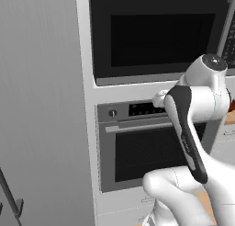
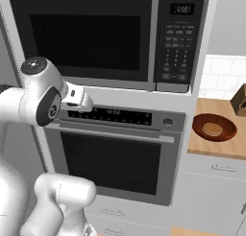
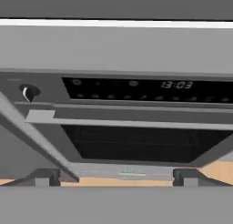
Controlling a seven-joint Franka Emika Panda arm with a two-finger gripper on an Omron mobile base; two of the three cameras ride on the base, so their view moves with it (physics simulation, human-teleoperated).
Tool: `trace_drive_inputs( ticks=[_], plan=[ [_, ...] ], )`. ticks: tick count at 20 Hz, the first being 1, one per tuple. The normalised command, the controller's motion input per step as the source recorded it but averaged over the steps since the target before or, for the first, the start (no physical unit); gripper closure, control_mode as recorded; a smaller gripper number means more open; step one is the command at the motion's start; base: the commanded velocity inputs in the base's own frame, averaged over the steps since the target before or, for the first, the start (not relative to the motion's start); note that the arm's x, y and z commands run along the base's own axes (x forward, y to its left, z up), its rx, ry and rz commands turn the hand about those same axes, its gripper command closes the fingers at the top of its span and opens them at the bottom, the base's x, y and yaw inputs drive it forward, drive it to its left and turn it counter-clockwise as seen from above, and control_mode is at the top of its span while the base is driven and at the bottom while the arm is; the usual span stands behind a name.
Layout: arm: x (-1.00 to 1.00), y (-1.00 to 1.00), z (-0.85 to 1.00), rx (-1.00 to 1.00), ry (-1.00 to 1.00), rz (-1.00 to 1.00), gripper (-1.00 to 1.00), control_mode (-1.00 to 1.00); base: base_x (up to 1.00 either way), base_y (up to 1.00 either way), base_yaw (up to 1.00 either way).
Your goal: Open the microwave, place the bowl with waffle inside the microwave, then close the microwave door and turn it on.
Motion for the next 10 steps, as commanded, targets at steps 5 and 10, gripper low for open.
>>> trace_drive_inputs(
  ticks=[5, 10],
  plan=[
    [-0.46, 0.0, 0.48, 0.0, -0.22, 0.0, -1.0, -1.0, 0.0, 0.0, 0.0],
    [-0.5, 0.0, 0.58, 0.0, -0.22, 0.0, -1.0, -1.0, 0.0, 0.0, 0.0]
  ],
)
